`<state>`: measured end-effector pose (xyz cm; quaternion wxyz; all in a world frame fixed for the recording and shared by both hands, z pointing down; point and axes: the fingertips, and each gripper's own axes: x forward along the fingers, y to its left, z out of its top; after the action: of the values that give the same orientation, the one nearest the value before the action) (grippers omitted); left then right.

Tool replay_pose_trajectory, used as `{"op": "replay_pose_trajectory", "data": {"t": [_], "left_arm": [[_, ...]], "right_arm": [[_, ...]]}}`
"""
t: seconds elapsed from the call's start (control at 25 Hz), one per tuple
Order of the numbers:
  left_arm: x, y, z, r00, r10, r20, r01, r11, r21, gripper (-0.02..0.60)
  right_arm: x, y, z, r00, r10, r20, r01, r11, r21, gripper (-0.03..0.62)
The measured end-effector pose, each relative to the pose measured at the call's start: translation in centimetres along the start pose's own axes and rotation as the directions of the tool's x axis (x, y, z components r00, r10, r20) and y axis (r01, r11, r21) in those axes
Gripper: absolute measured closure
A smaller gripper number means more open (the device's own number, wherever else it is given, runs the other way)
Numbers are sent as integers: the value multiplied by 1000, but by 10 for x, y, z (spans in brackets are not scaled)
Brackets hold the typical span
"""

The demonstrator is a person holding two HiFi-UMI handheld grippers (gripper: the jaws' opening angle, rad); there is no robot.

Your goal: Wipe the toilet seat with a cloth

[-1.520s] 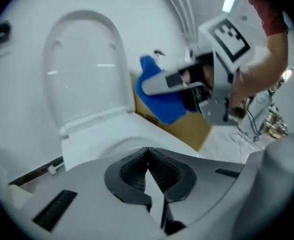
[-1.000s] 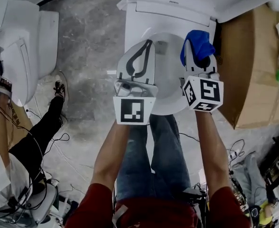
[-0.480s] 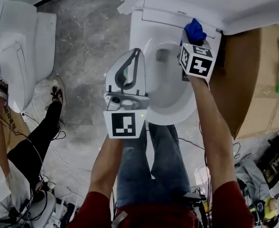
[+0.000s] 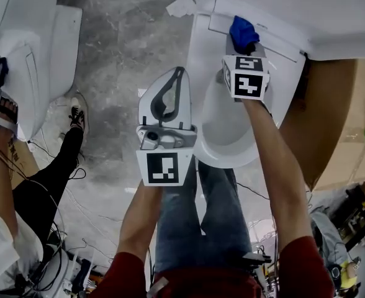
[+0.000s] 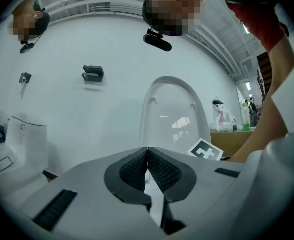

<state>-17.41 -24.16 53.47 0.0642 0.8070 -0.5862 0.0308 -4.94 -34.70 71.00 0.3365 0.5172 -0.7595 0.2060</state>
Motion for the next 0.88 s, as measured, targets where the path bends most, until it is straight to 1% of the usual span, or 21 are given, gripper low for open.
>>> {"op": "replay_pose_trajectory", "data": {"t": [0.08,0.12,0.2,0.32,0.56,0.8,0.88], "left_arm": [[-6,6,-3,1000,4,-11,-4,1000,1,565],[-10,9,-4,1000,5,-16,-5,1000,0,565],[-17,15,-6,1000,10,-20,-10,1000,-6,565],[-27,24,-7,1000,19,-22,-19,1000,-18,565],[-45,31,-9,1000,15,-15,-15,1000,-25,565],[-74,28,-16,999,16,-29,-16,1000,-16,565],[-85,26,-17,999,26,-27,-26,1000,-5,565]], "right_arm": [[7,24,9,999,40,-8,-40,992,-118,534],[10,35,14,998,61,-14,-62,981,-184,534],[12,54,20,995,93,-28,-97,941,-323,534],[12,72,23,994,98,-39,-104,868,-485,534],[-5,111,2,990,133,-48,-132,742,-657,534],[-39,149,-37,982,180,-57,-158,616,-772,534],[-52,160,-53,977,201,-64,-172,582,-794,534]]}}
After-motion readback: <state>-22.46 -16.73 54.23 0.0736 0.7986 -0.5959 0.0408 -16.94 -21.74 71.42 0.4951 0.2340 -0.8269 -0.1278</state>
